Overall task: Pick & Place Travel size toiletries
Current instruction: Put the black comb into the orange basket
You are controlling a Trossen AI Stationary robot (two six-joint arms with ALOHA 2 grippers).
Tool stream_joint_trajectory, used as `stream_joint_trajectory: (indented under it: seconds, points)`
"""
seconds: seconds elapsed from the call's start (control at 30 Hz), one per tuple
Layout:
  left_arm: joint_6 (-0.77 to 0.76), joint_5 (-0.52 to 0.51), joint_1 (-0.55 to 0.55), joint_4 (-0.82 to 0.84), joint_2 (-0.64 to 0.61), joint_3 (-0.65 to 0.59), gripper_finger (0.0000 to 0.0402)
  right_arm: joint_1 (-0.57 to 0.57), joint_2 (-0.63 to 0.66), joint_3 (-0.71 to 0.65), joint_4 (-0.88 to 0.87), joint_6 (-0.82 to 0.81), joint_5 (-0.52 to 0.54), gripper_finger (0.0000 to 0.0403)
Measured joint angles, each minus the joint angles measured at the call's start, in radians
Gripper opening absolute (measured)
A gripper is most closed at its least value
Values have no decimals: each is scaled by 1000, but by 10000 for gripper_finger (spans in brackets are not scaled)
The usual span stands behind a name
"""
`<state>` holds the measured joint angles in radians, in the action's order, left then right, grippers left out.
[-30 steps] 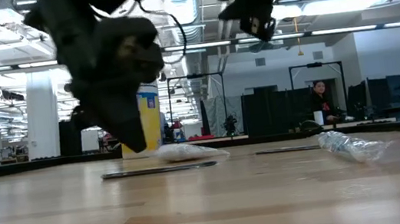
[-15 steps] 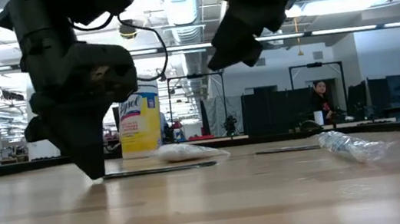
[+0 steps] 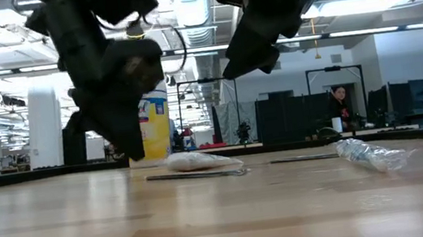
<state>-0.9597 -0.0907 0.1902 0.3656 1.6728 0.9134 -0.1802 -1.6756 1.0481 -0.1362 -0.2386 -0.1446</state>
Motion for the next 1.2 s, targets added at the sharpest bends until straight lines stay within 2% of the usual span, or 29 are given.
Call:
stream_joint_trajectory:
  seconds: [0.23,0.57,0.77,1.03,1.2]
  points:
    - [10,-43,-3,-20,-1,-1,1,1,0,0,17,-6,46,154]
    - [13,-44,-13,-62,44,0,1,-1,-18,-64,130,-116,13,152]
    - [-7,-112,-14,-49,37,-1,1,-13,-17,-67,120,-129,13,150]
    - [-14,-108,-41,-45,56,0,1,-17,-17,-67,107,-128,12,133]
    - [-15,-60,-47,-49,77,-1,1,-17,-17,-67,98,-124,11,135]
